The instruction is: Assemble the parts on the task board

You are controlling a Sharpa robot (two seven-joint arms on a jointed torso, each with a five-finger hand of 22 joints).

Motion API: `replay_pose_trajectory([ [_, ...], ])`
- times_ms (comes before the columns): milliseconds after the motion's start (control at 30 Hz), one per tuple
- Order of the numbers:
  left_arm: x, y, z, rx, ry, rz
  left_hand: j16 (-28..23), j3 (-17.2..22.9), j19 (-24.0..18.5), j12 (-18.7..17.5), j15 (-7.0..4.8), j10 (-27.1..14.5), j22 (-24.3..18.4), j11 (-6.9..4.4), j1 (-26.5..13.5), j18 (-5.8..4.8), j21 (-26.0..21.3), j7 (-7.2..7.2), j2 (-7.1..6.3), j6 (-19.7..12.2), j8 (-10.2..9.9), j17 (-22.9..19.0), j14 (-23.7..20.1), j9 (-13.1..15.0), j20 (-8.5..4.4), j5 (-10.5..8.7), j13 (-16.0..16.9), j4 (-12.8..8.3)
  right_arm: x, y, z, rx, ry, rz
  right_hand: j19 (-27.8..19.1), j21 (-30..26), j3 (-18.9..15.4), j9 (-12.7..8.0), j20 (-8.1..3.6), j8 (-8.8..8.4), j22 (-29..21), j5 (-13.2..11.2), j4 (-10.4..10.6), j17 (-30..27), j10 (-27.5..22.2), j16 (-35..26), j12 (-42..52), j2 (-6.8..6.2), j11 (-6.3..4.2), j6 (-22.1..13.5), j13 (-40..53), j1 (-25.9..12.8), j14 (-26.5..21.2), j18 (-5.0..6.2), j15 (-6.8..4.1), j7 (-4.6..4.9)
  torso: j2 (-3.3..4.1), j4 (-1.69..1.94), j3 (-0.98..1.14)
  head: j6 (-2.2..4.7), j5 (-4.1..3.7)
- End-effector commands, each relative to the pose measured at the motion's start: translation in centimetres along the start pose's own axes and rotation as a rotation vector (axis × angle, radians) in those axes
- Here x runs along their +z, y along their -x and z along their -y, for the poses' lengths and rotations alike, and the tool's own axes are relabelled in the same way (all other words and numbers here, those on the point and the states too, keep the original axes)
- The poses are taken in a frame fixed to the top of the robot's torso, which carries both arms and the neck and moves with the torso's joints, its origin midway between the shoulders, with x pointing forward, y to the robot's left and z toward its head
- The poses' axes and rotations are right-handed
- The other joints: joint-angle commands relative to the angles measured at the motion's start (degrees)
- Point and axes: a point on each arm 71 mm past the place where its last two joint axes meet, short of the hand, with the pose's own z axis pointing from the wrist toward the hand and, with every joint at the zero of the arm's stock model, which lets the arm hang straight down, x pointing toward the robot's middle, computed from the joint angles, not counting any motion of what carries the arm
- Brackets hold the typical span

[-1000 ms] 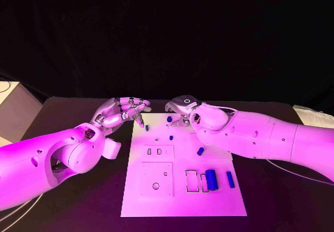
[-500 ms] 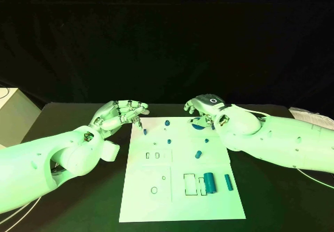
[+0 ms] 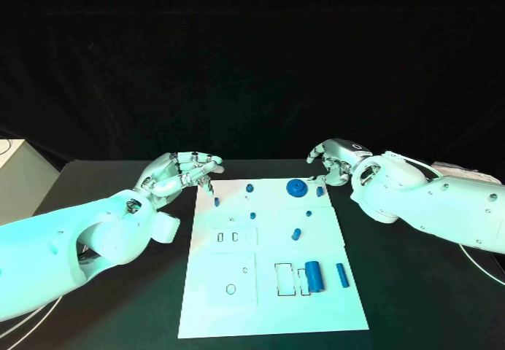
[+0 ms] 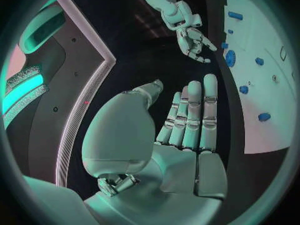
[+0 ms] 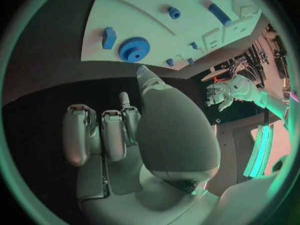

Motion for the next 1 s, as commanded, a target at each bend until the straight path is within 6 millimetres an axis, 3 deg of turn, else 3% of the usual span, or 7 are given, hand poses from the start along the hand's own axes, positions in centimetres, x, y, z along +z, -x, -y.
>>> replay_pose_trajectory([
  [33, 0.1, -0.3, 0.1, -0.009, -0.008, -0.016, 0.05, -0.08, -0.42, -0.26, 0.15, -0.31, 0.06, 0.12, -0.16, 0.78, 0.13, 0.76, 0.58, -0.49, -0.3, 0.01, -0.16, 0.05, 0.12, 0.26, 0.05, 0.01, 0.3, -0.8, 0.1, 0.038, -0.022, -0.104, 1.24, 2.2, -0.49, 0.12, 0.17, 0.55, 6.37, 0.24, 0.02, 7.14, 1.75, 1.63, 2.75, 0.59, 0.12, -0.63, 6.68, -0.36, 4.3, -1.31, 0.35, -0.04, 0.04, 0.11, -0.04, -0.14, -0.15],
  [133, 0.1, -0.2, 0.1, -0.009, -0.008, -0.016, 0.05, -0.08, -0.42, -0.26, 0.15, -0.31, 0.06, 0.12, -0.16, 0.78, 0.13, 0.76, 0.58, -0.49, -0.3, 0.01, -0.16, 0.05, 0.12, 0.26, 0.05, 0.01, 0.6, -1.3, 0.0, 0.035, -0.029, -0.126, 1.61, 2.84, -0.46, 0.13, 0.24, 0.7, 7.13, 0.23, 0.02, 7.85, 2.1, 2.03, 3.21, 0.72, 0.17, -0.78, 7.27, -0.42, 4.44, -1.47, 0.4, -0.01, 0.1, 0.1, 0.01, -0.31, -0.08],
  [333, 0.1, -0.2, 0.1, -0.009, -0.007, -0.017, 0.03, -0.08, -0.49, -0.23, 0.16, -0.37, 0.13, 0.13, -0.1, 0.79, 0.26, 0.76, 0.61, -0.53, -0.3, -0.01, -0.16, 0.08, 0.15, 0.26, 0.08, -0.04, 1.0, -2.2, -0.2, 0.029, -0.036, -0.154, 1.88, 3.32, -0.44, 0.14, 0.3, 0.86, 7.7, 0.09, 0.05, 8.35, 2.27, 2.32, 3.46, 0.92, 0.23, -0.89, 7.61, -0.57, 4.52, -1.6, 0.47, 0.04, 0.08, 0.18, -0.09, -0.69, -0.13],
  [700, 0.1, -0.3, 0.1, -0.01, -0.005, -0.019, 0.03, -0.08, -0.49, -0.23, 0.16, -0.37, 0.13, 0.13, -0.1, 0.79, 0.26, 0.76, 0.61, -0.53, -0.3, -0.01, -0.16, 0.08, 0.15, 0.26, 0.08, -0.04, 1.4, -3.1, -0.8, 0.016, -0.035, -0.165, 2.27, 4.04, 0.07, 0.31, 0.42, 1.56, 8.58, 0.01, -0.08, 8.78, 2.47, 2.59, 3.75, 1.54, 0.26, -0.31, 8.02, -0.47, 4.58, -1.78, 0.54, 0.06, 0.45, 0.39, 0.13, -1.03, -0.35],
  [1000, 0.1, -0.2, 0.1, -0.01, -0.005, -0.018, 0.03, -0.08, -0.49, -0.23, 0.16, -0.37, 0.13, 0.13, -0.1, 0.79, 0.26, 0.76, 0.61, -0.53, -0.3, -0.01, -0.16, 0.08, 0.15, 0.26, 0.08, -0.04, 1.6, -3.4, -1.0, 0.004, -0.032, -0.167, 2.36, 4.25, 0.46, 0.4, 0.44, 2.0, 8.84, 0.03, -0.12, 8.99, 2.47, 2.71, 3.76, 1.81, 0.25, 0.22, 8.05, -0.38, 4.61, -1.82, 0.54, 0.03, 0.41, 0.21, 0.13, -1.18, -0.36],
])
